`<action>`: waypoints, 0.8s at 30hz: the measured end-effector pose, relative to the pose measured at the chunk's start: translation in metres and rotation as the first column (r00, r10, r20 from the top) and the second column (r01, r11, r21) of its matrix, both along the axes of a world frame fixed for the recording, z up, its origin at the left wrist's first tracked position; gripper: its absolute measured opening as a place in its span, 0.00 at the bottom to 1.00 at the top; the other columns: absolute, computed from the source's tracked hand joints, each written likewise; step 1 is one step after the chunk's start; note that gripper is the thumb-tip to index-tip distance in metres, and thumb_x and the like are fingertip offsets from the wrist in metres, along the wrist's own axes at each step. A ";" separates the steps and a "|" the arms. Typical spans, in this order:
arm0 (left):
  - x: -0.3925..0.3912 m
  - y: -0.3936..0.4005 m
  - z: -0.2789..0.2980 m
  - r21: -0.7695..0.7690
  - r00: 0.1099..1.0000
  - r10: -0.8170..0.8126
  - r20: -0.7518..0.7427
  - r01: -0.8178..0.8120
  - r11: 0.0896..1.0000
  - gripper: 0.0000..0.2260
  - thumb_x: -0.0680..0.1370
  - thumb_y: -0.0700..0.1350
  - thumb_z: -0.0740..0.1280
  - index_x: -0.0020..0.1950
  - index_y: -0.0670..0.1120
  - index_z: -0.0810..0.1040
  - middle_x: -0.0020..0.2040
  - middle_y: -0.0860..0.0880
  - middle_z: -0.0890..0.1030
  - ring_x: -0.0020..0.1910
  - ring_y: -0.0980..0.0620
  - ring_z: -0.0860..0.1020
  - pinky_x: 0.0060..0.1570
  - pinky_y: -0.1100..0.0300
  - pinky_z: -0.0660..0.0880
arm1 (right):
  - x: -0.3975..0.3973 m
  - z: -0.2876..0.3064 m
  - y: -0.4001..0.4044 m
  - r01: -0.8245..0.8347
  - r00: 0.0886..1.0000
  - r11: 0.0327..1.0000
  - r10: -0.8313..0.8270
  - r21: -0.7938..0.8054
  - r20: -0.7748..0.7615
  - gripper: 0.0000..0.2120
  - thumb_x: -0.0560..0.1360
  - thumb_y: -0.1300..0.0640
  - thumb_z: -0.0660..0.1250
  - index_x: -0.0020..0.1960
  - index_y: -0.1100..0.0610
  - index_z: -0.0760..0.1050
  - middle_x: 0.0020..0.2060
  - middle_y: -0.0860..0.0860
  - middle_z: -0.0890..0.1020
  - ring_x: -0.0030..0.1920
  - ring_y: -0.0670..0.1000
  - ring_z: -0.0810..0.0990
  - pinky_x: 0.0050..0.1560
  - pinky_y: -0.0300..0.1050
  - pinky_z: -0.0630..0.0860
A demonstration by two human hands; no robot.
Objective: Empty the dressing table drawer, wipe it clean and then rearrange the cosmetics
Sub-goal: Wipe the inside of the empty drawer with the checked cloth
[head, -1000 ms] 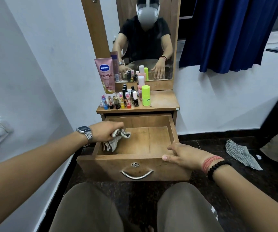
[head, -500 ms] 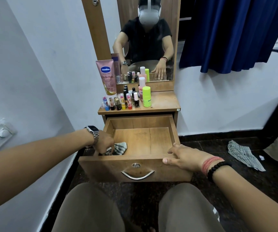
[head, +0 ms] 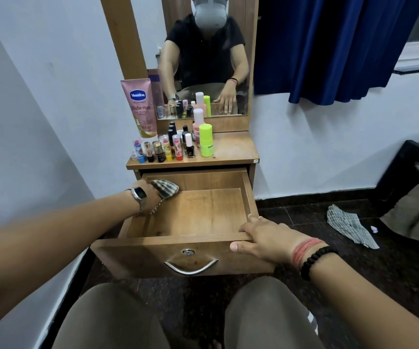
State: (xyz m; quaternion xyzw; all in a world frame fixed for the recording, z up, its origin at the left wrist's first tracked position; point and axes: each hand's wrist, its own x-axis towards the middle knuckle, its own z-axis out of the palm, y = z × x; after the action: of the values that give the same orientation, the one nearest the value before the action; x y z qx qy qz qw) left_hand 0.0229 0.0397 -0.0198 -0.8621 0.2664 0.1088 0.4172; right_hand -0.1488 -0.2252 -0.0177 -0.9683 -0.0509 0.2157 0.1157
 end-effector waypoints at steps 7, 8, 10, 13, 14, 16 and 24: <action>-0.006 0.011 -0.007 0.050 0.998 -0.040 0.052 0.038 0.998 0.16 0.82 0.49 0.56 0.66 0.46 0.74 0.66 0.47 0.76 0.67 0.48 0.71 0.71 0.50 0.61 | -0.001 0.001 -0.001 -0.002 1.000 1.000 0.002 -0.011 -0.005 0.34 0.76 0.32 0.54 0.76 0.49 0.59 0.79 0.52 0.50 0.78 0.50 0.46 0.73 0.59 0.50; -0.010 0.011 -0.005 0.022 0.999 -0.034 0.030 0.034 0.999 0.16 0.81 0.50 0.56 0.63 0.46 0.76 0.63 0.47 0.78 0.63 0.48 0.74 0.68 0.51 0.66 | -0.001 0.001 -0.001 -0.004 1.000 1.000 0.004 -0.013 -0.008 0.34 0.76 0.32 0.54 0.76 0.49 0.59 0.79 0.52 0.50 0.78 0.50 0.46 0.74 0.59 0.50; -0.020 0.009 0.002 -0.033 0.999 -0.014 -0.037 0.013 0.999 0.16 0.80 0.53 0.57 0.59 0.46 0.78 0.58 0.47 0.80 0.56 0.48 0.78 0.58 0.54 0.73 | -0.002 0.002 -0.001 -0.007 1.000 1.000 0.007 -0.016 -0.015 0.32 0.77 0.33 0.53 0.76 0.49 0.59 0.79 0.52 0.49 0.78 0.51 0.46 0.74 0.58 0.50; -0.038 0.011 0.009 -0.064 0.991 0.025 -0.134 -0.034 0.997 0.17 0.79 0.55 0.58 0.57 0.47 0.79 0.54 0.47 0.81 0.51 0.48 0.79 0.48 0.56 0.75 | -0.002 0.003 -0.001 -0.012 1.000 1.000 0.012 -0.026 -0.012 0.32 0.78 0.34 0.53 0.76 0.49 0.59 0.79 0.53 0.49 0.78 0.51 0.46 0.74 0.58 0.49; -0.044 0.012 0.010 -0.074 0.986 0.040 -0.164 -0.053 0.996 0.17 0.78 0.56 0.57 0.57 0.48 0.79 0.54 0.47 0.81 0.50 0.47 0.79 0.47 0.55 0.76 | -0.002 0.004 0.000 -0.014 1.000 1.000 0.014 -0.028 -0.012 0.32 0.78 0.34 0.53 0.76 0.49 0.59 0.79 0.53 0.49 0.78 0.51 0.46 0.74 0.57 0.49; -0.054 0.013 0.014 -0.099 0.970 0.080 -0.229 -0.105 0.990 0.17 0.79 0.55 0.57 0.59 0.49 0.78 0.55 0.46 0.81 0.50 0.46 0.79 0.47 0.55 0.75 | -0.002 0.004 0.000 -0.016 1.000 0.999 0.016 -0.031 -0.014 0.33 0.77 0.33 0.53 0.77 0.50 0.58 0.79 0.53 0.49 0.78 0.51 0.46 0.74 0.57 0.49; -0.064 0.016 0.037 -0.270 0.849 0.224 -0.479 -0.385 0.882 0.09 0.78 0.50 0.61 0.49 0.45 0.77 0.46 0.46 0.80 0.43 0.48 0.76 0.42 0.56 0.72 | -0.004 0.006 0.001 -0.023 1.000 0.999 0.023 -0.038 -0.007 0.34 0.77 0.32 0.53 0.75 0.51 0.60 0.76 0.52 0.58 0.77 0.51 0.53 0.73 0.58 0.54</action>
State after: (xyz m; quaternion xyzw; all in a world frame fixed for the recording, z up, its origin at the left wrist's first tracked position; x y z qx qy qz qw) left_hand -0.0412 0.0555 0.0173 -0.9084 0.2249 0.3136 0.1610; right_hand -0.1524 -0.2244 -0.0121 -0.9689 -0.0575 0.2211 0.0948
